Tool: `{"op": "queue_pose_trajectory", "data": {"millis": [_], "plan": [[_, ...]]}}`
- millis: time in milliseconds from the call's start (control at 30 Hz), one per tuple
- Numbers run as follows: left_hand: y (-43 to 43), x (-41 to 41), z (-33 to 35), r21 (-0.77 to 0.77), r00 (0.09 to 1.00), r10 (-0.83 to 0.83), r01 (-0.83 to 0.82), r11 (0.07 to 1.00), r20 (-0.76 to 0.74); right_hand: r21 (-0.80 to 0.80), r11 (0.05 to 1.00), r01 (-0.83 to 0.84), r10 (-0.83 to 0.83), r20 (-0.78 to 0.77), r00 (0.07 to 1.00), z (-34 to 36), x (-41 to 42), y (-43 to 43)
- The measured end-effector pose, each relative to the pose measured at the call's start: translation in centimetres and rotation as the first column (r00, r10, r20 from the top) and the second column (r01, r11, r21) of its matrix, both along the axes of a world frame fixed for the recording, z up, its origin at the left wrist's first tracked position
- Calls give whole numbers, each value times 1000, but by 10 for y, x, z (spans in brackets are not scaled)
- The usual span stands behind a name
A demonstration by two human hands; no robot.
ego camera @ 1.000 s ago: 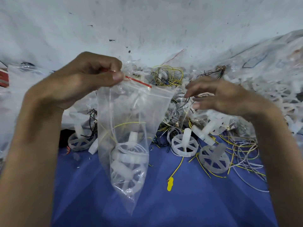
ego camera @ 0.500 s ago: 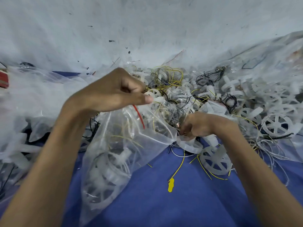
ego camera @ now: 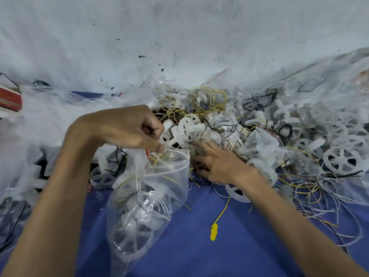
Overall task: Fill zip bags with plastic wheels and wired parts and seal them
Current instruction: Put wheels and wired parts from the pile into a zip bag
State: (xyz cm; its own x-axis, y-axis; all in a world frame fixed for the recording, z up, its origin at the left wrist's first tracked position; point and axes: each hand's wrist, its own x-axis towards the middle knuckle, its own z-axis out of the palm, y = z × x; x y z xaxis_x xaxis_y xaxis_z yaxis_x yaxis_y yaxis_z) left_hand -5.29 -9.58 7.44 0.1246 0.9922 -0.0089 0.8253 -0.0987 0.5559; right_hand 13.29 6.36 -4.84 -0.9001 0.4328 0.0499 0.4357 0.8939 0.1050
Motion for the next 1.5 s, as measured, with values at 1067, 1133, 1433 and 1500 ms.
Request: {"op": "queue_pose_trajectory", "data": {"millis": [1067,1133,1433,1500], "plan": [[-6,-10,0,-7,1000,4,-4,1000,-11,-443,850,285,-338,-44,940,64,106,66],[-6,-10,0,-13,1000,15,-15,1000,-2,-367,882,295,-333,-44,942,73,104,59],[-10,-9,1,-158,991,62,-80,984,-116,-328,945,6,-93,-249,964,90,66,-8],[-11,-7,1,-197,988,81,-106,975,-130,-391,919,-50,-36,-210,977,89,60,-18]]}}
